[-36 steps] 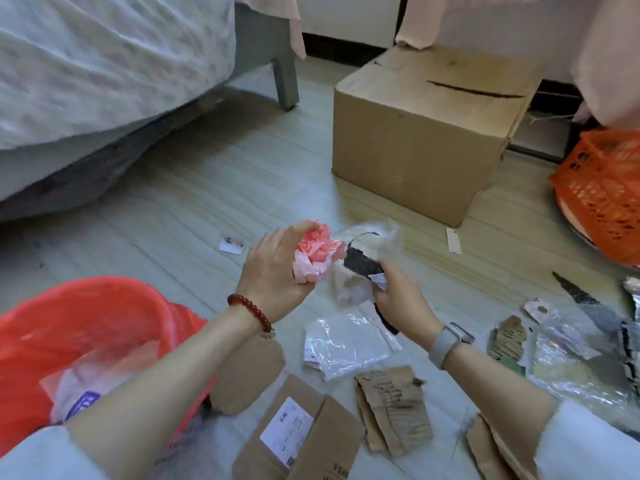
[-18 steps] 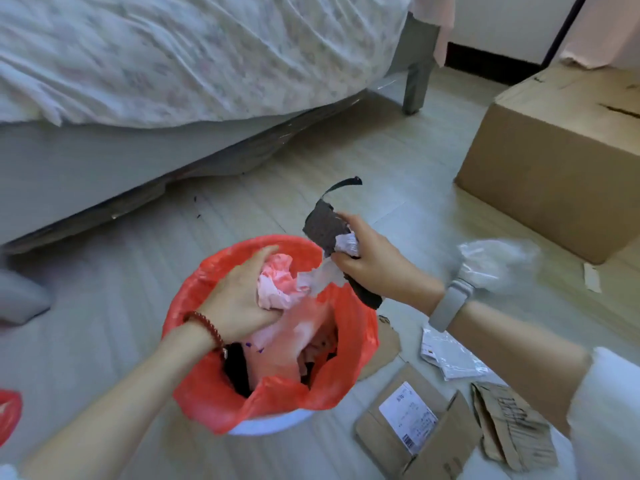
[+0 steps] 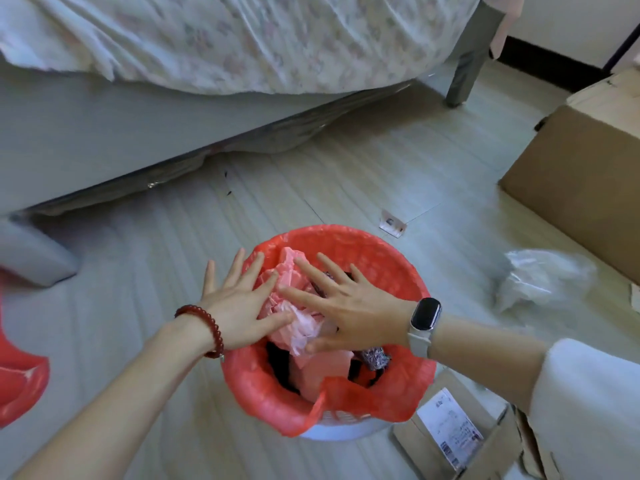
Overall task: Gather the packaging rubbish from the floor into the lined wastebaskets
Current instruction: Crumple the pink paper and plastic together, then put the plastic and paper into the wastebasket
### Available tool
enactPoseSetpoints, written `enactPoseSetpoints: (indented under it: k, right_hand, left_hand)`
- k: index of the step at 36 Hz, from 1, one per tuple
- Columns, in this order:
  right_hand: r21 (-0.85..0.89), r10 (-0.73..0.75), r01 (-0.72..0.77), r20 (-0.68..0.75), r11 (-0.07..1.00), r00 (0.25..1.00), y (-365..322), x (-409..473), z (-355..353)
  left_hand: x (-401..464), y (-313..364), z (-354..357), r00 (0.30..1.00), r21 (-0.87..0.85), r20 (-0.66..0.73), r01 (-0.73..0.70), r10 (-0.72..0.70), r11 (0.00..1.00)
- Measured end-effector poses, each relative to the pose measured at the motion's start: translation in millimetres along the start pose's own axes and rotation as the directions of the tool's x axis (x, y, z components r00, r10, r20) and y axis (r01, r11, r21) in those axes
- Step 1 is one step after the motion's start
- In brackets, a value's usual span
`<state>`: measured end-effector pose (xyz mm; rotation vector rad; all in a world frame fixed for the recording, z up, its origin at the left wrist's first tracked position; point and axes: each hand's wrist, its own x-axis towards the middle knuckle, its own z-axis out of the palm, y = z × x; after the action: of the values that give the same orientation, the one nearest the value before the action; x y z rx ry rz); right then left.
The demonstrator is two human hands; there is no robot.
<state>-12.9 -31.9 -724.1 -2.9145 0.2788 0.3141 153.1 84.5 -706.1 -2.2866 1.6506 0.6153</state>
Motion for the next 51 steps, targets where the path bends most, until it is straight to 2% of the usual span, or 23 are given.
enactPoseSetpoints:
  k: [5, 7, 9, 11, 13, 15, 17, 20, 24, 29, 31, 33, 36, 38, 41, 43, 47, 51]
  right_hand:
    - [-0.084, 0.009, 0.006, 0.179, 0.996, 0.984, 7.1, 18.8, 33.7]
    - [-0.127, -0.036, 0.067, 0.233, 0.99, 0.972, 8.3, 27.5, 39.6]
    - [-0.166, -0.041, 0.093, 0.29, 0.982, 0.956, 1.2, 32.0, 42.9]
    - [-0.202, 0.064, 0.009, 0.354, 0.979, 0.933, -2.4, 33.8, 56.2]
    - [-0.277, 0.101, -0.035, 0.23, 0.96, 0.968, -8.4, 35.0, 67.8]
    - [-0.317, 0.08, 0.008, 0.264, 0.949, 0.961, -8.7, 38.5, 77.4]
    - [-0.264, 0.158, -0.043, 0.432, 0.964, 0.888, -7.2, 42.4, 84.1]
    - [-0.176, 0.19, -0.123, 0.438, 0.977, 0.879, -3.9, 43.3, 82.7]
    - [-0.029, 0.14, -0.138, 0.316, 0.99, 0.938, -2.1, 29.1, 69.6]
    - [0.169, 0.064, -0.12, 0.302, 0.978, 0.951, 6.8, -1.4, 16.6]
    - [0.28, 0.011, -0.057, 0.165, 0.958, 0.986, 17.2, -15.2, -5.1]
    - [0.366, 0.022, 0.004, -0.065, 0.93, 0.998, 30.9, -32.2, -23.8]
    - [0.41, 0.142, 0.016, -0.351, 0.912, 0.925, 61.8, -63.2, -39.6]
    - [0.441, 0.275, -0.063, -0.436, 0.895, 0.857, 94.2, -83.2, -36.8]
    - [0.458, 0.459, -0.243, -0.45, 0.855, 0.766, 149.6, -113.5, -15.5]
    - [0.424, 0.555, -0.388, -0.411, 0.819, 0.723, 186.2, -133.9, 8.2]
    - [0.285, 0.75, -0.695, -0.197, 0.66, 0.631, 247.7, -177.9, 60.3]
    - [0.065, 0.822, -0.824, -0.145, 0.563, 0.55, 296.3, -212.1, 90.7]
  left_hand:
    - [3.1, -6.1, 13.6, 0.993, 0.144, -0.116, 0.012, 0.004, 0.989]
    - [4.3, -12.8, 21.9, 0.988, 0.079, -0.155, 0.014, -0.001, 0.997]
    - [5.9, -15.5, 29.7, 0.98, -0.07, -0.198, 0.001, -0.015, 0.998]
    - [7.4, -13.2, 34.1, 0.963, -0.22, -0.268, -0.025, -0.036, 0.975]
    - [9.2, -9.6, 36.9, 0.938, -0.308, -0.341, -0.046, -0.064, 0.95]
    - [10.4, -6.9, 39.0, 0.924, -0.326, -0.372, -0.041, -0.088, 0.945]
    - [10.8, -5.4, 39.6, 0.917, -0.323, -0.384, -0.023, -0.109, 0.946]
    - [8.8, -2.7, 36.6, 0.918, -0.329, -0.373, 0.002, -0.132, 0.944]
    - [9.0, 0.6, 31.9, 0.918, -0.308, -0.364, 0.039, -0.156, 0.951]
    - [14.8, 14.7, 16.0, 0.879, -0.369, -0.426, 0.05, -0.216, 0.928]
    - [21.8, 26.2, 0.4, 0.848, -0.38, -0.492, -0.006, -0.197, 0.925]
    - [32.6, 42.9, -18.6, 0.824, -0.379, -0.542, -0.064, -0.165, 0.923]
    - [54.5, 79.8, -43.9, 0.79, -0.372, -0.603, -0.152, -0.114, 0.916]
    - [70.3, 111.3, -55.1, 0.779, -0.372, -0.622, -0.205, -0.079, 0.905]
    - [92.8, 164.6, -62.9, 0.802, -0.36, -0.598, -0.262, -0.006, 0.895]
    - [107.7, 199.2, -61.1, 0.829, -0.339, -0.556, -0.29, 0.058, 0.895]
    - [141.4, 263.4, -45.2, 0.891, -0.276, -0.418, -0.307, 0.174, 0.911]
    - [174.0, 312.3, -12.0, 0.945, -0.29, -0.24, -0.289, 0.223, 0.912]
